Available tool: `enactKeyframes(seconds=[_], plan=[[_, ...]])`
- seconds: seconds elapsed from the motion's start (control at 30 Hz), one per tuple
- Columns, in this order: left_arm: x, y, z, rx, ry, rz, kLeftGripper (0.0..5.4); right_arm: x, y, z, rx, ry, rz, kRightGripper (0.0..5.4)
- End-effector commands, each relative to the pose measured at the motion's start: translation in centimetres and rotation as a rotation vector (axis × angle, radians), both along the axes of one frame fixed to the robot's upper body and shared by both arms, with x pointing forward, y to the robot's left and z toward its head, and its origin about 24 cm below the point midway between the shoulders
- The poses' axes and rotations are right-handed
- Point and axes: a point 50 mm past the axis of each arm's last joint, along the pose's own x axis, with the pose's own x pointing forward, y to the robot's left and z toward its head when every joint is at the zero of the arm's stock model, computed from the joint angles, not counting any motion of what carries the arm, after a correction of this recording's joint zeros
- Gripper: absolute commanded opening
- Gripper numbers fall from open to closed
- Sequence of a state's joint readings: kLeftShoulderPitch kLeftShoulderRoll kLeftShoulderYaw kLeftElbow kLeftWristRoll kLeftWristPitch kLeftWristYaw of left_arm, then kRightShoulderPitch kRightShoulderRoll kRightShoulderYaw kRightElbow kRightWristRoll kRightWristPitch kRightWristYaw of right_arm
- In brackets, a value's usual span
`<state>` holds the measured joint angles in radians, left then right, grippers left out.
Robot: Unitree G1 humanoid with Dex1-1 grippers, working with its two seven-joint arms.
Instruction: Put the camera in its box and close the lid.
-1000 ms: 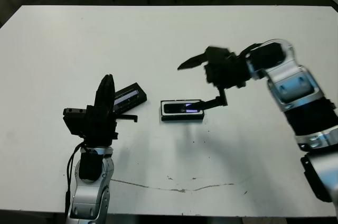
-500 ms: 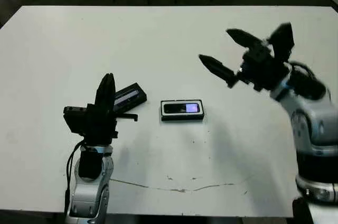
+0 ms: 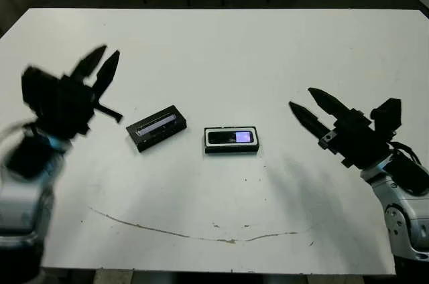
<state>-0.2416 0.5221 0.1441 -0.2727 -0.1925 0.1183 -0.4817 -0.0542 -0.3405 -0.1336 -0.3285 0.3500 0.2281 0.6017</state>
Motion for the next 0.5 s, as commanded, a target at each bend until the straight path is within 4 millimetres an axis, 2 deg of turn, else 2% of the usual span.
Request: enactKeyframes(seconds=[0.03, 0.17, 0.5], plan=[[1.3, 0.3, -0.5, 0.102, 0.108, -0.043, 1.88, -0.1, -0.2, -0.3, -0.001, 0.024, -0.016, 0.76], [2.8, 0.4, -2.2, 0.041, 0.346, -0.193, 2.60, 0.0, -0.2, -0.2, 0.001, 0.028, -0.018, 0.03], [3.8, -0.2, -5.6, 0.029, 0.573, -0.420, 4.42, 0.2, -0.1, 0.0, 0.010, 0.039, -0.027, 0.00]])
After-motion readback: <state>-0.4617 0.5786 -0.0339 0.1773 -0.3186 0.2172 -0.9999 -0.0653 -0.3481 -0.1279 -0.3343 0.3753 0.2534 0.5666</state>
